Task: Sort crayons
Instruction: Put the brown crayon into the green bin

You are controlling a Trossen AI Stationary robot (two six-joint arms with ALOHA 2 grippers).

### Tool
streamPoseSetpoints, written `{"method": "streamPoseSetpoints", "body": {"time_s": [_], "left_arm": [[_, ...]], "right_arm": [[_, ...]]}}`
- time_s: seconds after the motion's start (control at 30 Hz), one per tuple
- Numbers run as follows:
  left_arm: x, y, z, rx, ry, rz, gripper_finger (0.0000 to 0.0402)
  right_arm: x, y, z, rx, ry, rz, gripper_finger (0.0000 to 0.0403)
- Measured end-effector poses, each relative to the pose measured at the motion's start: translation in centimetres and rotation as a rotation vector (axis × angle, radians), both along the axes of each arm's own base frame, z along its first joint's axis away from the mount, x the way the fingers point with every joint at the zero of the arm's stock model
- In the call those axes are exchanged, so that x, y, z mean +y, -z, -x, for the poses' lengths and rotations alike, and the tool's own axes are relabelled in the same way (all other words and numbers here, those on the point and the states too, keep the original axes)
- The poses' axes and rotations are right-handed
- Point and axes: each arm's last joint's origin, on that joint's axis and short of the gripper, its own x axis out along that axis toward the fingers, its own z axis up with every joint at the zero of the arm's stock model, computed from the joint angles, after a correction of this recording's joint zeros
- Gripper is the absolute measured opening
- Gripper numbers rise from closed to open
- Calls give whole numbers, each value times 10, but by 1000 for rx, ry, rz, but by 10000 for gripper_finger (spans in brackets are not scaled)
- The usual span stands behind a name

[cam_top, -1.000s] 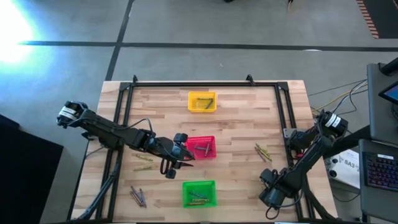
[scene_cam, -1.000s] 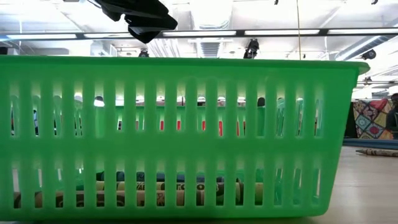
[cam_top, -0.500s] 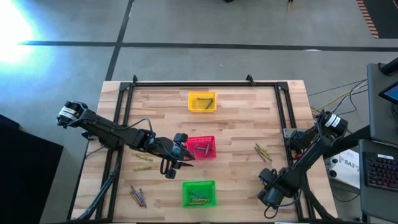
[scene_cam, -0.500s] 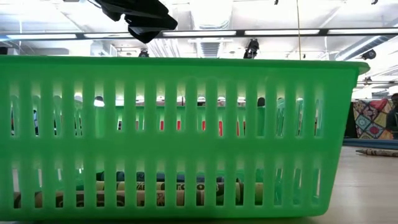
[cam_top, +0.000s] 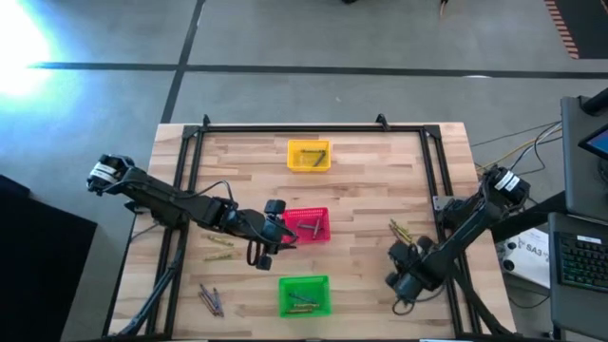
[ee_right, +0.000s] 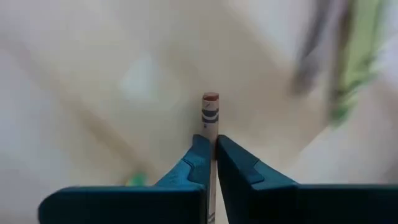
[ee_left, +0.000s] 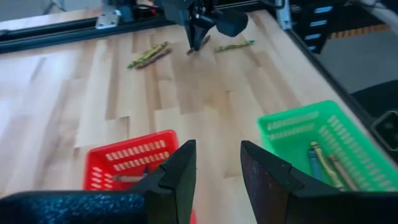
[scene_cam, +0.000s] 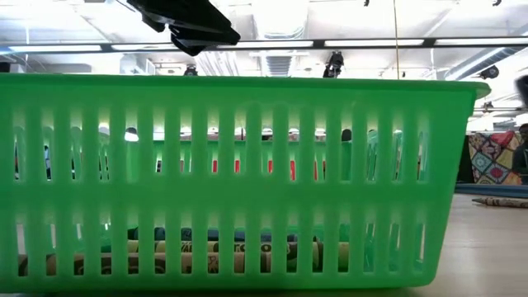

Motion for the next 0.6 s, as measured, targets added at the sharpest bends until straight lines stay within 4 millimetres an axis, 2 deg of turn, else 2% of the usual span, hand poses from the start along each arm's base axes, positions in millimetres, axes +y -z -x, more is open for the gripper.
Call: {"method": "streamPoseSetpoints", "body": {"time_s": [0.23, 0.4, 0.5, 0.6], "left_arm": [[2, 0, 0, -13, -12, -88, 109], [5, 2, 0, -25, 42, -244, 109], [17, 8, 1, -7, 39, -299, 109], [38, 19, 7, 30, 11, -326, 109]], "right_arm": [[-34, -33, -7, -29, -27, 143, 13], [-60, -57, -21, -111, -44, 147, 13], [-71, -70, -31, -178, -89, 109, 13], [-82, -83, -41, -238, -152, 91, 13]]}}
